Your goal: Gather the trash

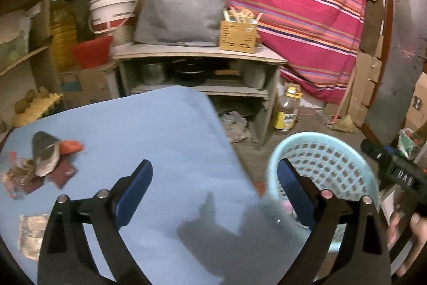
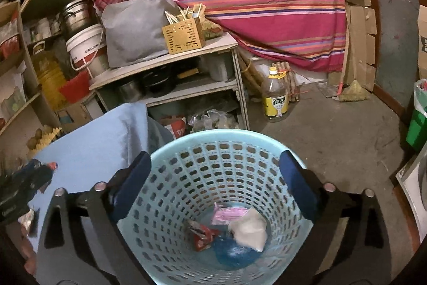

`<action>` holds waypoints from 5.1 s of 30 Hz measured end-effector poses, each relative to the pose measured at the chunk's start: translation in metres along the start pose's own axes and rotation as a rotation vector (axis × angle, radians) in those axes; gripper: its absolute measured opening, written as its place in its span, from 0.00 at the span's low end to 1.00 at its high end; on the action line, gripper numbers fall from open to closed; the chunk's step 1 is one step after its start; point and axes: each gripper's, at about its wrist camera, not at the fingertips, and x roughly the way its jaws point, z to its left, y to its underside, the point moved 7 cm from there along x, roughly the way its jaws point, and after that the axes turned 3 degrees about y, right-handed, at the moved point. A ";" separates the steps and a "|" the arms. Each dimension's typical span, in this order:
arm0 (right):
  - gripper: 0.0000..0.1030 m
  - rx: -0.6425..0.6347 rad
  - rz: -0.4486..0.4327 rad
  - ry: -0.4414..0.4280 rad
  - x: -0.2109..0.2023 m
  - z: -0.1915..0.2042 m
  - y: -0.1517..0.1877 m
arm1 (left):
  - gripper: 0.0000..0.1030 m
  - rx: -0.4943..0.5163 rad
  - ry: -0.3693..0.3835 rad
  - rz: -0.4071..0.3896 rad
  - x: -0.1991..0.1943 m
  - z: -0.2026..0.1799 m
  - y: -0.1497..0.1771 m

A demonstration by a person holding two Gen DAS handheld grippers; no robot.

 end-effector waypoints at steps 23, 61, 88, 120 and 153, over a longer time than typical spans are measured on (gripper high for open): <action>0.96 -0.147 0.051 -0.118 0.031 0.183 0.029 | 0.94 -0.162 -0.218 0.179 -0.039 0.242 0.110; 0.96 -0.437 0.174 -0.254 0.027 0.370 0.122 | 0.00 -0.182 -0.201 0.222 -0.086 0.341 0.144; 0.96 -0.669 0.242 -0.301 0.104 0.539 0.132 | 0.02 -0.310 -0.278 0.161 -0.132 0.444 0.138; 0.26 -0.571 0.251 -0.248 0.026 0.370 0.143 | 0.02 -0.333 -0.243 0.238 -0.105 0.440 0.161; 0.96 -0.497 0.157 -0.135 -0.012 0.316 0.144 | 0.88 -0.172 -0.336 0.168 -0.129 0.424 0.160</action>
